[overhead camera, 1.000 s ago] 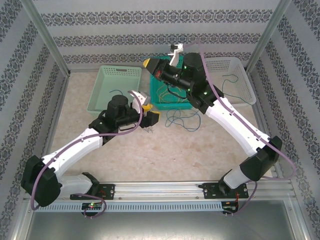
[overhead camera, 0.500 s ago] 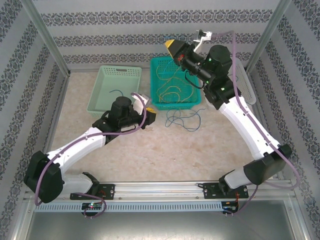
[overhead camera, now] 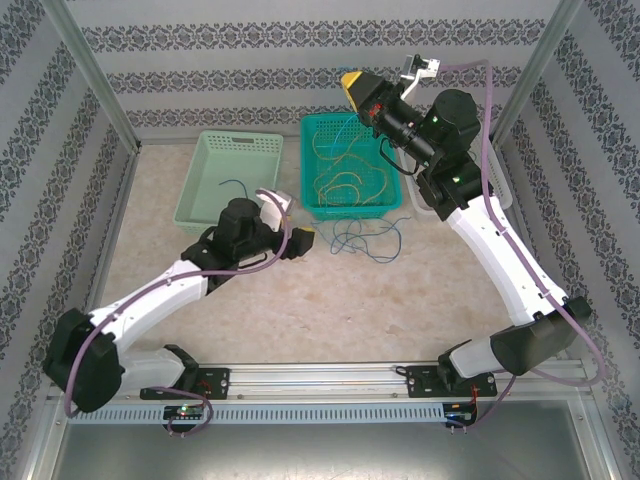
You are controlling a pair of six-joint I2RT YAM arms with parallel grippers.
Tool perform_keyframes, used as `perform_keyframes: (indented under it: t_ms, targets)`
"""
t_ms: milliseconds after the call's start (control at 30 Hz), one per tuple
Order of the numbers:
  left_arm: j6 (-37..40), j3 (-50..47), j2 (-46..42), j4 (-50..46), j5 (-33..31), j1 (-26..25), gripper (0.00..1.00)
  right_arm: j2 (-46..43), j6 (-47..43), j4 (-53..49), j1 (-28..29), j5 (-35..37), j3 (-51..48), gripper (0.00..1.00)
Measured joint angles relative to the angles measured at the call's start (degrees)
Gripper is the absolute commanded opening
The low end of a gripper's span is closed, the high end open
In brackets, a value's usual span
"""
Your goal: Untangle the cables
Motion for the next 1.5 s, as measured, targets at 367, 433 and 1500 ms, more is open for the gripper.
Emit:
perform_keyframes:
  t_ms: [367, 433, 1500]
  targets:
    - [3.28, 0.96, 2.19, 4.52, 5.16, 0.00, 0.92, 5.46, 4.13, 2.36, 2.16, -0.70, 3.13, 0.00]
    - [4.20, 3.02, 4.98, 4.09, 2.49, 0.00, 0.92, 6.80, 4.35, 2.51, 3.13, -1.18, 4.52, 0.00]
    - [15.26, 15.39, 12.02, -5.75, -27.54, 12.55, 0.00, 36.92, 11.15, 6.01, 3.74, -6.10, 30.16, 0.03]
